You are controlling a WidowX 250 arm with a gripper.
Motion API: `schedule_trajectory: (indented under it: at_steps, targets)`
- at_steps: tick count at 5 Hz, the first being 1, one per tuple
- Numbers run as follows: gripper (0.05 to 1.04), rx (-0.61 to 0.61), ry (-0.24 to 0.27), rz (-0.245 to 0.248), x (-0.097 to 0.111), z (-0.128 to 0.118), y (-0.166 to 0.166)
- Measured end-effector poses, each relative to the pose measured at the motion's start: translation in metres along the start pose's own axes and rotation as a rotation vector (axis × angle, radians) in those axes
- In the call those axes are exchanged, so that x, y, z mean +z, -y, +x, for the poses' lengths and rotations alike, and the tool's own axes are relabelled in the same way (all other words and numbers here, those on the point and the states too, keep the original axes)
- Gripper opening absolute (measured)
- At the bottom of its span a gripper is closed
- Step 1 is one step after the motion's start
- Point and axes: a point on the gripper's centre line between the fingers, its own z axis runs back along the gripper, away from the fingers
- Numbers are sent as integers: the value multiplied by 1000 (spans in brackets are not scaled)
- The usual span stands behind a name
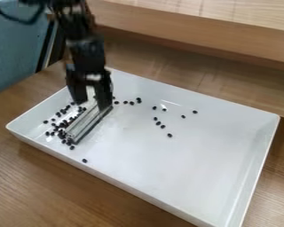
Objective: Sweep into pile
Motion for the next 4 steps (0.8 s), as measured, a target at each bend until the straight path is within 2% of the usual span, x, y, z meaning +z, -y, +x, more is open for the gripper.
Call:
schedule_trajectory:
  at_steps: [1,2,3,4]
  targets:
    - [1000,-9,15,2,17,3,3]
    - [1001,-77,10,1,27,11,16]
    - [1000,-202,15,4,35,25,44]
    - [1000,-259,6,2,34,27,56]
